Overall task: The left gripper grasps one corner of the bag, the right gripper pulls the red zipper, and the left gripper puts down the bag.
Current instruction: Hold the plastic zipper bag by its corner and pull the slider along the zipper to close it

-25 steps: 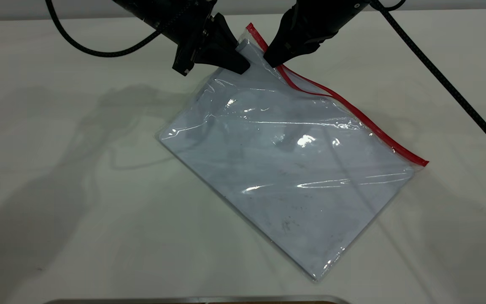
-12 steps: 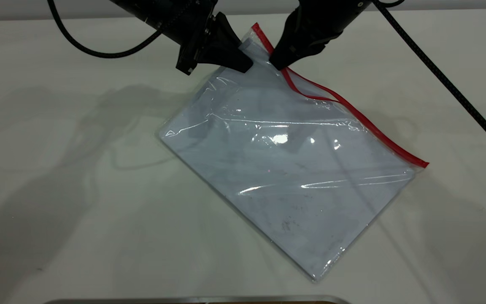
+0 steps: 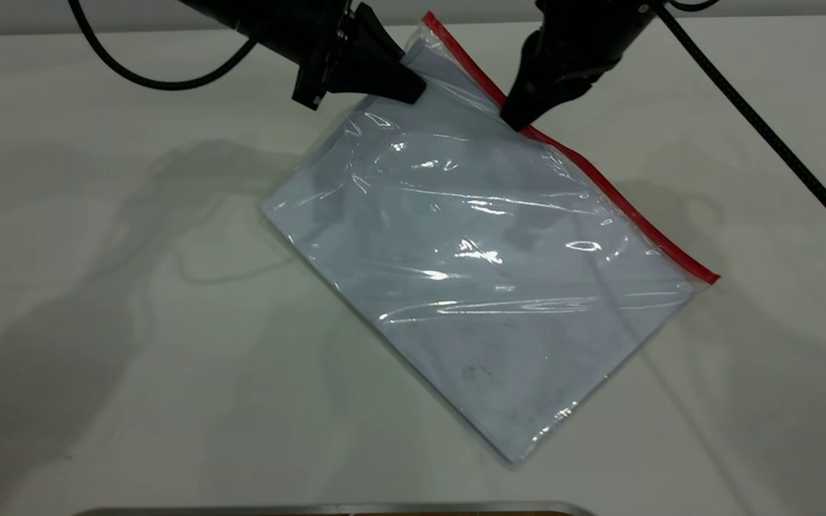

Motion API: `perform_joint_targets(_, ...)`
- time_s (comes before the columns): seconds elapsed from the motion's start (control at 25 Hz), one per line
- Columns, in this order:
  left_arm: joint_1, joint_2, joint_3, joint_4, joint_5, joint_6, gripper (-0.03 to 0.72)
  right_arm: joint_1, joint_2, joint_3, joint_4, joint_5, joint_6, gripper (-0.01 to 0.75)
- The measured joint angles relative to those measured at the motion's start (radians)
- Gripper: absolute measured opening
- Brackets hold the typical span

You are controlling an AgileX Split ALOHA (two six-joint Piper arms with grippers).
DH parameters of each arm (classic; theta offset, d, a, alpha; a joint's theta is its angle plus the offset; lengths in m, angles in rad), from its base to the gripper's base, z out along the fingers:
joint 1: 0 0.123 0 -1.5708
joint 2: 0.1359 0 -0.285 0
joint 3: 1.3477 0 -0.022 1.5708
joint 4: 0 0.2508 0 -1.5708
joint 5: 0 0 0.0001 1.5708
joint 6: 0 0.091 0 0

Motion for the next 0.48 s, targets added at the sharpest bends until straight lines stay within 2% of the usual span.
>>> perform_joint_targets(0.2,0.022,0.0,-0.038,0.024,0.007,-0.023,0.053,-0.019,0.002,0.0,-0.07,0.025,0.013,0.034)
perform_joint_targets(0.48,0.052,-0.001,-0.078,0.106,0.004,-0.093,0.053,-0.061,0.01,0.007,-0.171,0.127,0.052,0.035)
